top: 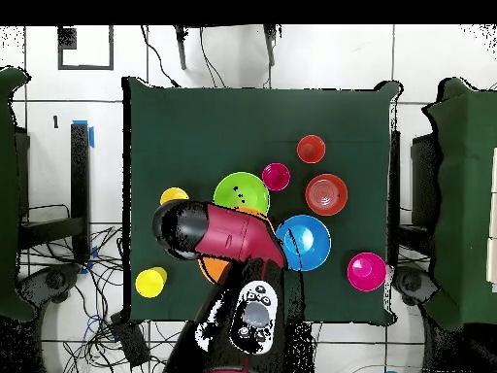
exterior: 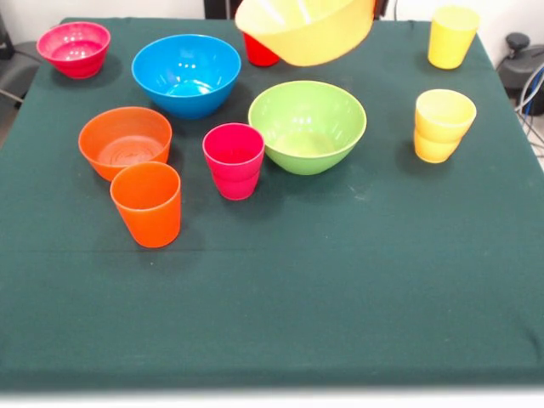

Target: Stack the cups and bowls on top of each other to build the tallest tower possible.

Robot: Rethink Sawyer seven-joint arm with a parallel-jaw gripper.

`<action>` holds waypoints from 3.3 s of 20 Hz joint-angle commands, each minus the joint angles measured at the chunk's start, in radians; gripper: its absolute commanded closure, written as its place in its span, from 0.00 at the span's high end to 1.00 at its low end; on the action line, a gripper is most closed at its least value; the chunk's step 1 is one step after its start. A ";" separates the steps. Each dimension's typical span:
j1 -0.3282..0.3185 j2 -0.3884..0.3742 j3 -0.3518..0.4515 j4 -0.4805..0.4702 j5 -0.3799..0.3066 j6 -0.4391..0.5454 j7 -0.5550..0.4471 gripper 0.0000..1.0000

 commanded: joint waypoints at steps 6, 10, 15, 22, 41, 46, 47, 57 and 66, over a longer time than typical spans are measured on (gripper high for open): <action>-0.040 0.063 0.146 -0.007 -0.083 -0.075 -0.033 0.00; -0.054 0.073 0.158 -0.003 -0.089 -0.097 -0.040 0.00; -0.068 0.077 0.172 -0.001 -0.103 -0.107 -0.035 0.00; -0.071 0.072 0.168 -0.021 -0.127 -0.076 -0.027 0.00; -0.127 0.129 0.210 -0.121 -0.171 -0.021 -0.066 0.00; -0.145 0.137 0.223 -0.145 -0.184 0.006 -0.074 0.00; -0.147 0.133 0.225 -0.145 -0.186 0.012 -0.074 0.00; -0.162 0.134 0.241 -0.185 -0.206 0.066 -0.085 0.00; -0.159 0.140 0.245 -0.223 -0.213 0.115 -0.076 0.00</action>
